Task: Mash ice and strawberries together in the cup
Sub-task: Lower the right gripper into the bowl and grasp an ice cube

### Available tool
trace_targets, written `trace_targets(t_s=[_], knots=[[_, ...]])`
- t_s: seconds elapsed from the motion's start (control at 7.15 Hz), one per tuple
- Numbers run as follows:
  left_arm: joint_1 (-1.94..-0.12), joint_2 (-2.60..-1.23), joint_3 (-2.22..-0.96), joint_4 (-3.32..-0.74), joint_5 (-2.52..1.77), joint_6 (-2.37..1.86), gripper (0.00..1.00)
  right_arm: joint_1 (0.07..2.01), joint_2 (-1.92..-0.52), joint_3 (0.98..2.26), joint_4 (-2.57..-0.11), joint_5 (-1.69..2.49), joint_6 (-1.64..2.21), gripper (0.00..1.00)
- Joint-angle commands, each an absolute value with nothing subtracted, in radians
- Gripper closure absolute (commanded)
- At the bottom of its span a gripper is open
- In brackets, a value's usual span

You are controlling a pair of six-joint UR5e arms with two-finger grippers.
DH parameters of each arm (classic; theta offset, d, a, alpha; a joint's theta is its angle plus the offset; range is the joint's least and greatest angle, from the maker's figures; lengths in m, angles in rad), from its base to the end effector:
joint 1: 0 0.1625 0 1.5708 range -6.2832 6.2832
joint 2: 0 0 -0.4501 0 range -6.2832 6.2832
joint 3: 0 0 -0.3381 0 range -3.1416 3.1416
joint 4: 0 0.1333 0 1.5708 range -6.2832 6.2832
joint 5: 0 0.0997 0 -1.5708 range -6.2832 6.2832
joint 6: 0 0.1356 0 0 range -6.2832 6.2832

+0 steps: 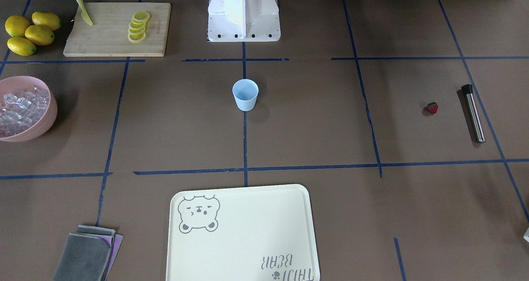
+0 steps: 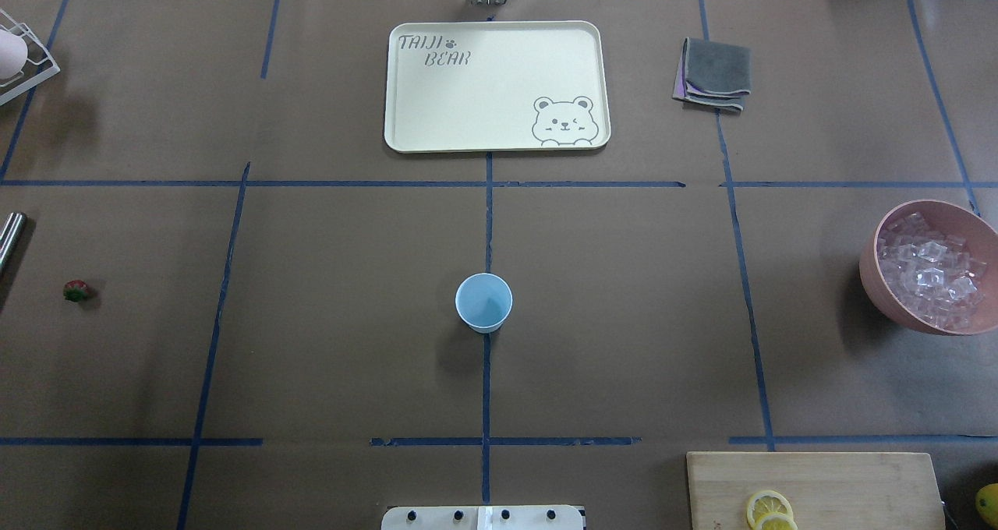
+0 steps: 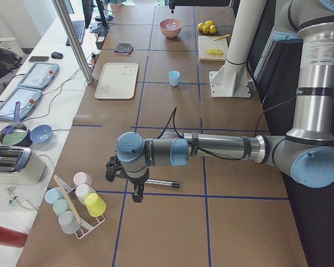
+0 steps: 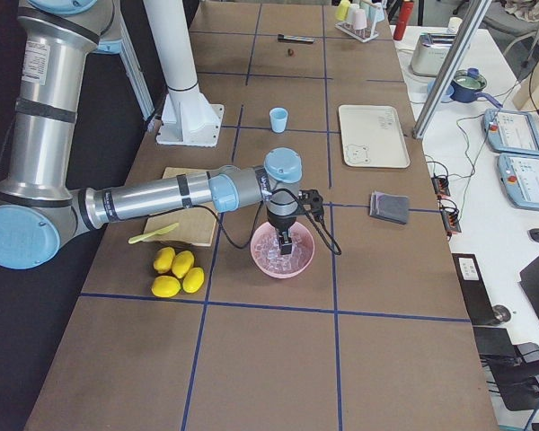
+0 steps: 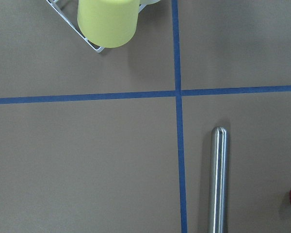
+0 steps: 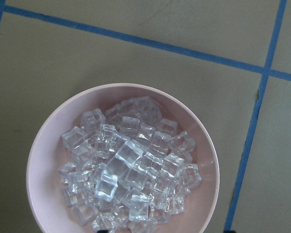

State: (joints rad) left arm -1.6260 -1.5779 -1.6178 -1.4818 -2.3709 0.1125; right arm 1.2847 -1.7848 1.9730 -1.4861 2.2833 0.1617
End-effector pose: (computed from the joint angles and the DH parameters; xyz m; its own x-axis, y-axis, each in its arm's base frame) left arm -0.0601 -0.4345 0.6922 0.6960 0.0490 -0.7164 -0.0231 0.9987 0.0458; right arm -0.0588 -0.3582 0.6110 0.7112 -0.2289 0.6647 0.1594 0.9734 0.1647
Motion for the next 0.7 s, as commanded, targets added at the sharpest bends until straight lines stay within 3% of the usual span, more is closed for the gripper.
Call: trace_targets(t_s=[0.0, 0.14, 0.56], knots=[[-1.626, -1.559, -1.634, -1.482, -2.372, 0.112, 0.00, 1.255, -1.792, 1.950, -1.483, 2.283, 0.146, 0.25], [-1.626, -1.559, -1.635, -1.482, -2.372, 0.113, 0.00, 1.241, -1.792, 1.936, -1.483, 2.283, 0.144, 0.31], [-1.626, -1.559, -1.637, -1.482, -2.372, 0.114, 0.00, 1.177, -1.787, 1.899, -1.480, 2.283, 0.149, 0.34]])
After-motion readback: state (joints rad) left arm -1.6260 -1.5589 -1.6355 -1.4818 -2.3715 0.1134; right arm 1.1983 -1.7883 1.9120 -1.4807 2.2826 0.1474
